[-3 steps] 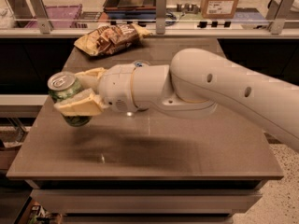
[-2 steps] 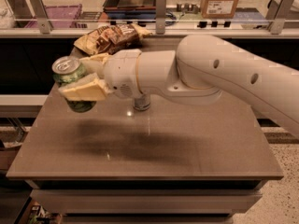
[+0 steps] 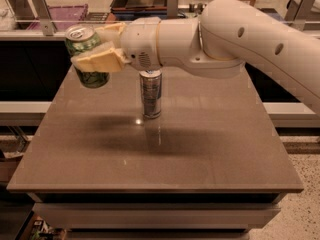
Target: Move green can near brown chip bag
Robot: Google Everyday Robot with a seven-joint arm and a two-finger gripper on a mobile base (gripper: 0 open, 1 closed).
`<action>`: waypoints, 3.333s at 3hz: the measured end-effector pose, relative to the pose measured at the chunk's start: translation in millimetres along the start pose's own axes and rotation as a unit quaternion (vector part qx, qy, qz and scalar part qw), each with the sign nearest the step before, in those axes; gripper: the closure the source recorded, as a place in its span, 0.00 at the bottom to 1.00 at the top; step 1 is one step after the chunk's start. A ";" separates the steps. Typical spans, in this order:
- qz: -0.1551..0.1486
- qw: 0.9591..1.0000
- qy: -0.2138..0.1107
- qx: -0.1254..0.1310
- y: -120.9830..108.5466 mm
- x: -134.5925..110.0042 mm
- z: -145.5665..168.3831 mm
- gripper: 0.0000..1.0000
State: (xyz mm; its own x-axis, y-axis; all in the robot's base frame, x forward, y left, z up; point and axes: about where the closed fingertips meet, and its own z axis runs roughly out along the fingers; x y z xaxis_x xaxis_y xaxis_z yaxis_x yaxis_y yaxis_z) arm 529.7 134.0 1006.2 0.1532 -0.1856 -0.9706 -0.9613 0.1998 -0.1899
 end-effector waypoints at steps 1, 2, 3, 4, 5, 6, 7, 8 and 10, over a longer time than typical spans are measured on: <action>0.011 1.000 -0.010 0.001 -33.3 -8.8 -10.1 1.00; 0.030 0.999 -0.035 0.014 -65.1 -6.3 -25.0 1.00; 0.032 0.999 -0.039 0.016 -69.9 -6.2 -26.1 1.00; 0.038 0.998 -0.027 0.029 -67.8 -3.3 -21.9 1.00; 0.049 0.997 0.002 0.065 -78.1 5.0 -29.2 1.00; 0.058 0.993 0.006 0.103 -98.9 19.2 -44.8 1.00; 0.055 0.990 -0.004 0.130 -123.3 32.1 -62.5 1.00; 0.047 0.988 -0.012 0.147 -150.7 41.1 -74.4 1.00; 0.054 0.987 0.006 0.154 -197.3 59.2 -70.0 1.00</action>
Offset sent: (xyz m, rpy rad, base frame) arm 0.0949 -0.0721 0.0252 0.1713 0.0705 -0.0641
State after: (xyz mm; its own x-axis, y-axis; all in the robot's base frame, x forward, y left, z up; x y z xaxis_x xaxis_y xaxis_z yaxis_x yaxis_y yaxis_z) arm 712.4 16.2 996.6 0.0490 -0.1583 -0.9862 -0.8561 0.5020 -0.1231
